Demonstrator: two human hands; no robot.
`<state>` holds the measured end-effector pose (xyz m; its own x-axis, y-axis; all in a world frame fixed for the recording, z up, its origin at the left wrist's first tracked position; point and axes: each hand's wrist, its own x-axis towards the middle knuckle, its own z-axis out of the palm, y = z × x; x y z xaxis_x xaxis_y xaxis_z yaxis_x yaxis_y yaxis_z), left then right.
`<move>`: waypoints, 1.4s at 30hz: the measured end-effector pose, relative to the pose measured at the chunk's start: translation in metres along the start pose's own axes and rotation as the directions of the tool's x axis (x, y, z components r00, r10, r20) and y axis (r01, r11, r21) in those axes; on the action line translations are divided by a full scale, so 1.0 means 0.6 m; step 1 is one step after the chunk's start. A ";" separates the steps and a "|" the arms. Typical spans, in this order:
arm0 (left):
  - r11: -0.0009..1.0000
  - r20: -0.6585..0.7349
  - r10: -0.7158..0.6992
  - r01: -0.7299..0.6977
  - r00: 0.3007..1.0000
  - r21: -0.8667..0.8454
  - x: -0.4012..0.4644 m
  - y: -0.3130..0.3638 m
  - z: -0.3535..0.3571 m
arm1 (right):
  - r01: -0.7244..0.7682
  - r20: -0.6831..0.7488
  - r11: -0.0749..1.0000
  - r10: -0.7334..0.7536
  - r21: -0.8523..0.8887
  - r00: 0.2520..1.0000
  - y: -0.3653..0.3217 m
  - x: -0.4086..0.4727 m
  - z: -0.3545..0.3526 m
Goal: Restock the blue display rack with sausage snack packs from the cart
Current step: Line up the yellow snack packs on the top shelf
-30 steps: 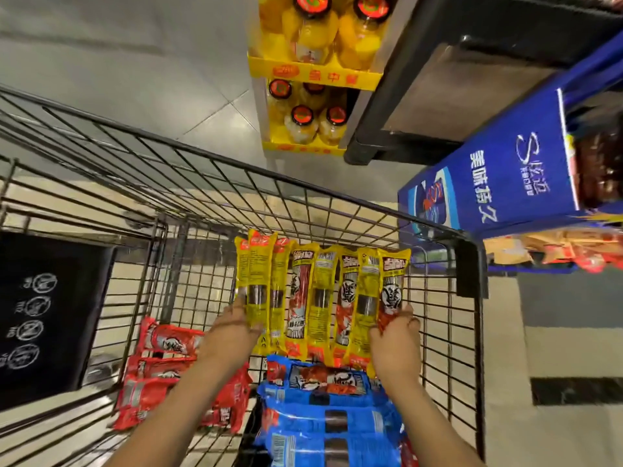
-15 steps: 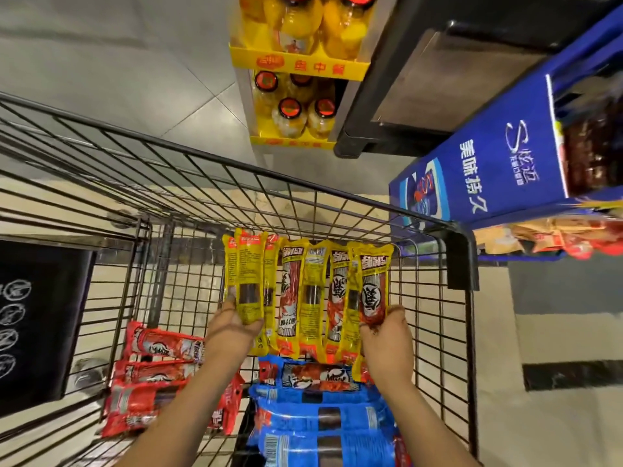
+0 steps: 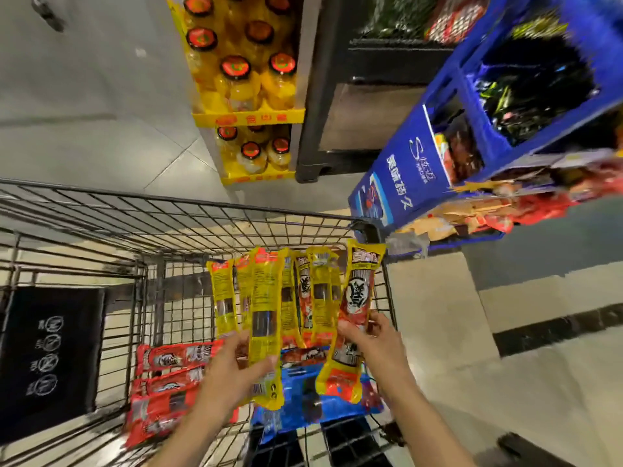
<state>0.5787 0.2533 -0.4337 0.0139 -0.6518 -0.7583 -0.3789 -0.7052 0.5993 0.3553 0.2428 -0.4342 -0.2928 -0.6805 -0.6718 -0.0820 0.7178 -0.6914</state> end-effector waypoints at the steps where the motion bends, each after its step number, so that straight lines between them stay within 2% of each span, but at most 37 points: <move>1: 1.000 0.008 0.028 -0.028 1.000 0.002 -0.021 0.019 0.004 | 0.011 -0.018 1.000 -0.011 0.027 1.000 -0.010 -0.020 -0.021; 5: 0.990 0.017 0.144 -0.144 0.989 0.005 -0.100 0.109 0.040 | 0.077 -0.100 0.992 -0.067 0.100 0.993 -0.042 -0.086 -0.126; 9: 0.965 0.050 0.259 -0.256 0.965 -0.051 -0.170 0.198 0.128 | 0.139 -0.183 0.977 -0.109 0.159 0.977 -0.048 -0.137 -0.257; 16: 0.928 0.165 0.374 -0.368 0.913 -0.067 -0.252 0.294 0.357 | 0.205 -0.313 0.937 -0.112 0.284 0.943 0.016 -0.195 -0.516; 23: 0.866 0.299 0.493 -0.493 0.817 -0.082 -0.306 0.379 0.584 | 0.311 -0.461 0.886 -0.129 0.344 0.878 0.065 -0.215 -0.713; 28: 0.870 0.319 0.482 -0.489 0.816 -0.064 -0.306 0.425 0.669 | 0.318 -0.501 0.879 -0.108 0.355 0.858 0.074 -0.190 -0.810; 36: 0.874 0.211 0.484 -0.481 0.849 -0.069 -0.232 0.531 0.763 | 0.297 -0.456 0.888 -0.115 0.350 0.882 0.033 -0.096 -0.949; 42: 0.860 0.283 0.502 -0.505 0.817 -0.067 -0.188 0.652 0.894 | 0.283 -0.516 0.909 -0.091 0.307 0.852 -0.007 -0.011 -1.094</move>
<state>-0.0672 0.2006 -0.2517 -0.4411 -0.8074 -0.3919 -0.2715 -0.2962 0.9157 -0.2678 0.3412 -0.2523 -0.7335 -0.5688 -0.3721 0.1350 0.4147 -0.8999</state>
